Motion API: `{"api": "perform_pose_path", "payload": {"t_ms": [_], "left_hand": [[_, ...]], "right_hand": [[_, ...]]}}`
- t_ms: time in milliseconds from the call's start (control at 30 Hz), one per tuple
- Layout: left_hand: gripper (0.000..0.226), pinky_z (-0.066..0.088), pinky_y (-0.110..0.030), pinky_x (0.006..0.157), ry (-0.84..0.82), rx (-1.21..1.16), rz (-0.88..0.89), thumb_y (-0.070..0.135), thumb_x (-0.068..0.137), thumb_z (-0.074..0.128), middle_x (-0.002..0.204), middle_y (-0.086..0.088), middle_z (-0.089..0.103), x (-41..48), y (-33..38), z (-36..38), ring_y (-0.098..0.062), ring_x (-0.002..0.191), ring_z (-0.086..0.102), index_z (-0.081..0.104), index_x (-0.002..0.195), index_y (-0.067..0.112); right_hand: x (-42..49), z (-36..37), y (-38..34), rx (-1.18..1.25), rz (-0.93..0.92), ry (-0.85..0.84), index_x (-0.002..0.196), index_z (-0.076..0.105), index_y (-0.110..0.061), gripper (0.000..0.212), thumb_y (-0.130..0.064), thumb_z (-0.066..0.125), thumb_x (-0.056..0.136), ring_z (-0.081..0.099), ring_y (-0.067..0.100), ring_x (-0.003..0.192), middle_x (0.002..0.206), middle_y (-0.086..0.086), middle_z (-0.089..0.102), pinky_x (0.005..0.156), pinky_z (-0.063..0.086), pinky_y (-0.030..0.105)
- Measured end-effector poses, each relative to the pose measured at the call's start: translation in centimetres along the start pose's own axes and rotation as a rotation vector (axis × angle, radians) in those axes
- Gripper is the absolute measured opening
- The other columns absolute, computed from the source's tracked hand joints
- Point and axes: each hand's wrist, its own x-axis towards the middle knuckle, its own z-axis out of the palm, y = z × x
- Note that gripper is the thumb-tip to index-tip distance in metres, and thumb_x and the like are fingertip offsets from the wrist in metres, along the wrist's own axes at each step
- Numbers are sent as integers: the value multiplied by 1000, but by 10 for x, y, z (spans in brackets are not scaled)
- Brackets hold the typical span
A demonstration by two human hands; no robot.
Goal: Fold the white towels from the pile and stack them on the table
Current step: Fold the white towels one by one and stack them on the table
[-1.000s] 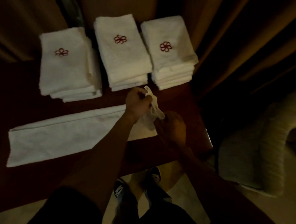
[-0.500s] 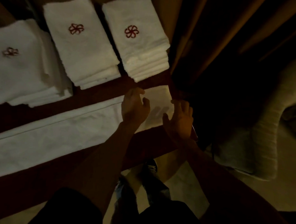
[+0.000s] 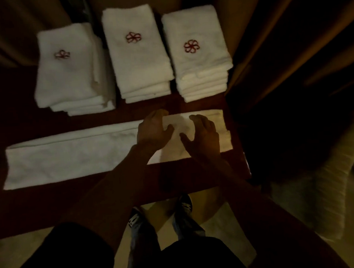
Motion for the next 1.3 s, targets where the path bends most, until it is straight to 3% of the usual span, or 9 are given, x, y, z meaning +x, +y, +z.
{"api": "perform_pose_path", "payload": {"t_ms": [467,733,967,1067,1167,1300], "left_hand": [[54,49,-41,91,158,85,-276,35,85,71,133,-4,58,-111,-230,-172,-27,118,57,55,133,17],[60,50,-43,93,143,31,-328,50,77,58,131,-8,57,-141,-344,-236,-31,118,56,57,129,19],[62,47,-49,99,87,-17,-312,35,90,62,138,-13,51,-122,-391,-243,-34,126,49,42,145,16],[60,45,-46,103,95,-86,-308,32,92,59,137,-15,55,-114,-399,-237,-36,125,52,42,147,13],[58,43,-43,105,57,-111,-323,24,92,64,139,-16,54,-106,-402,-235,-36,126,51,46,146,12],[44,48,-39,95,-8,-107,-352,25,92,66,128,-18,62,-99,-403,-239,-37,116,58,59,132,9]], "right_hand": [[-36,125,-229,-43,-248,-280,140,48,-22,60,-47,65,88,43,26,130,142,-1,50,94,47,45],[-65,206,-322,-39,-286,-379,140,48,-16,66,-46,67,85,43,31,131,142,6,50,95,49,49],[-74,259,-356,-85,-383,-369,131,57,-10,64,-46,71,80,50,36,125,132,13,57,93,51,49],[-77,269,-370,-136,-435,-471,127,59,-9,54,-38,73,84,45,34,128,132,11,55,93,52,48],[-83,277,-375,-216,-406,-601,130,56,-7,58,-39,71,84,31,37,140,143,14,46,99,44,50],[-90,285,-376,-273,-459,-505,114,64,-6,46,-26,76,75,47,46,128,129,17,59,82,52,54]]}}
